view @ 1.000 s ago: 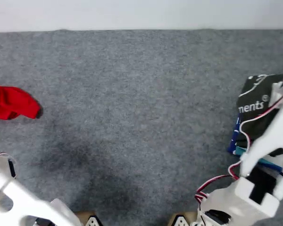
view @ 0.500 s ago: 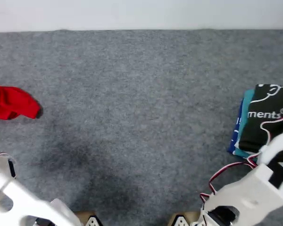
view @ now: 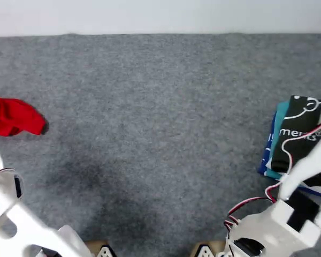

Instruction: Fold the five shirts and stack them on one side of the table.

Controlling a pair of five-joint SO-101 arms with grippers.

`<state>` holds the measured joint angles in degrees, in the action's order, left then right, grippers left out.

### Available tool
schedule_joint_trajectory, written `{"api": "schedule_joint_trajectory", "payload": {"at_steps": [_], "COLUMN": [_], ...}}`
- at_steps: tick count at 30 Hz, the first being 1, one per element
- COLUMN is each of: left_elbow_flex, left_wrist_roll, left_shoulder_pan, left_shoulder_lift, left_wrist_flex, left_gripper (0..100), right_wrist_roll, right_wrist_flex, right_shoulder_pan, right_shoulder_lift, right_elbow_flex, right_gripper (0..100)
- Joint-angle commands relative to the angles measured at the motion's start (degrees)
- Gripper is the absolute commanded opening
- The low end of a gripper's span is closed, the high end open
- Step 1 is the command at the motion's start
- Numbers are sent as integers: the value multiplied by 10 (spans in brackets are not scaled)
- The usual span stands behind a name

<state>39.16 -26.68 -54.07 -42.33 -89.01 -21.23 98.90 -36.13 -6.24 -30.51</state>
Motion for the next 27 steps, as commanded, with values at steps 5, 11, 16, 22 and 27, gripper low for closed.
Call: {"api": "schedule_joint_trajectory", "payload": {"at_steps": [5, 11, 16, 22, 27], "left_elbow_flex": [-22, -21, -28, -102, -155], "left_wrist_roll": [-2, -3, -4, -4, -5], "left_shoulder_pan": [2, 4, 4, 5, 5], "left_shoulder_lift": [-10, -10, -11, -11, -5], "left_wrist_flex": [-10, -25, -28, -28, -5], "left_gripper": [6, 6, 6, 7, 10], "right_wrist_roll": [5, -41, -44, -44, -44], "right_wrist_flex": [27, -24, 36, 39, 39], "right_shoulder_pan": [-77, -146, -106, -31, 28], "right_shoulder_lift": [-29, -120, -125, 26, 146], "right_elbow_flex": [32, 111, 77, 56, 91], "right_gripper": [17, 9, 9, 9, 9]}}
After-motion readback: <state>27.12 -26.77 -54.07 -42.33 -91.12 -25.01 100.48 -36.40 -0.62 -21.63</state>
